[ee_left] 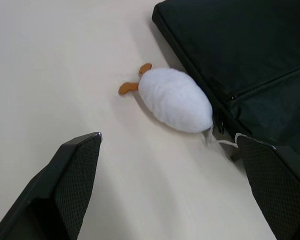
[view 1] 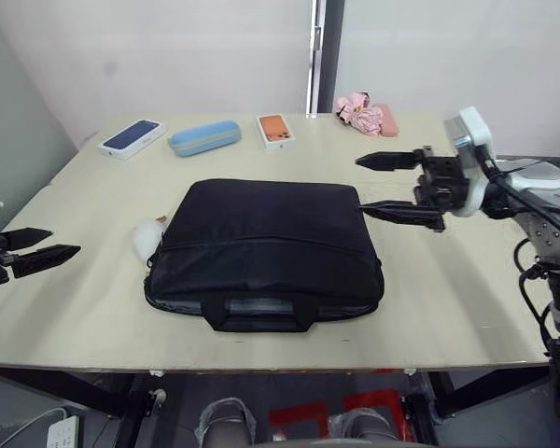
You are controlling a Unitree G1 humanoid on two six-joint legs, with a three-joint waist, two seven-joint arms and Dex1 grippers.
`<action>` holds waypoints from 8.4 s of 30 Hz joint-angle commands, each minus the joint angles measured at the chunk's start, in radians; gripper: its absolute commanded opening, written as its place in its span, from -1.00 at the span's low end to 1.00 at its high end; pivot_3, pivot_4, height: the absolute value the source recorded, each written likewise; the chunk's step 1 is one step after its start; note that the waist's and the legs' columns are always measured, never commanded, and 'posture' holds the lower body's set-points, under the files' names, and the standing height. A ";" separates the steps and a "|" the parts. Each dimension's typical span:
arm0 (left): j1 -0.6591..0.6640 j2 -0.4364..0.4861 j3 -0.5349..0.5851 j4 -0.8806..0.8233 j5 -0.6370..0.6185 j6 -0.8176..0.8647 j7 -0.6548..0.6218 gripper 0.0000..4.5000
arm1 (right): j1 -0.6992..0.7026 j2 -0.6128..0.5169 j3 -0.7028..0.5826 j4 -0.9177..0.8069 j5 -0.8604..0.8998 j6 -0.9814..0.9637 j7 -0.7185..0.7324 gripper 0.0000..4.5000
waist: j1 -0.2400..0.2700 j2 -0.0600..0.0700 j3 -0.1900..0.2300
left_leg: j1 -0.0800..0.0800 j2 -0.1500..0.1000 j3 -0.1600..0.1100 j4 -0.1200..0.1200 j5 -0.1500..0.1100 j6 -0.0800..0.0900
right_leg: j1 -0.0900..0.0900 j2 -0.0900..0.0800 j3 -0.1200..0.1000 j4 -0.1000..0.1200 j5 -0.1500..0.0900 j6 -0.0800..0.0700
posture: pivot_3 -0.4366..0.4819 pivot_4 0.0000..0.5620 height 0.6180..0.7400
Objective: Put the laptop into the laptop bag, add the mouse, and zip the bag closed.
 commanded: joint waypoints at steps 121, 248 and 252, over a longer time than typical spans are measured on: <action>0.573 -0.349 -0.264 -0.800 0.191 -0.657 -0.031 -1.00 | -0.078 0.674 0.513 0.921 -0.781 -0.562 -0.009 -1.00 | -0.040 -0.004 -0.007 | 0.002 0.000 -0.012 -0.023 -0.001 -0.004 | 0.003 0.002 -0.010 -0.012 -0.001 -0.001 | -0.05 -0.47 1.00; -0.563 -0.685 -0.826 0.179 0.387 -0.494 0.117 -1.00 | 0.003 0.209 0.687 0.135 -0.582 -0.268 0.224 0.99 | -0.008 0.001 -0.018 | 0.017 0.000 -0.003 -0.002 -0.002 -0.007 | 0.009 0.011 0.014 0.002 0.001 0.000 | -0.05 -0.47 1.00; -0.554 -0.689 -0.817 0.173 0.387 -0.493 0.118 -1.00 | -0.017 0.252 0.711 0.213 -0.619 -0.316 0.239 0.99 | -0.008 0.001 -0.019 | 0.017 0.000 -0.003 -0.002 -0.002 -0.007 | 0.009 0.011 0.014 0.002 0.001 0.000 | -0.05 -0.47 1.00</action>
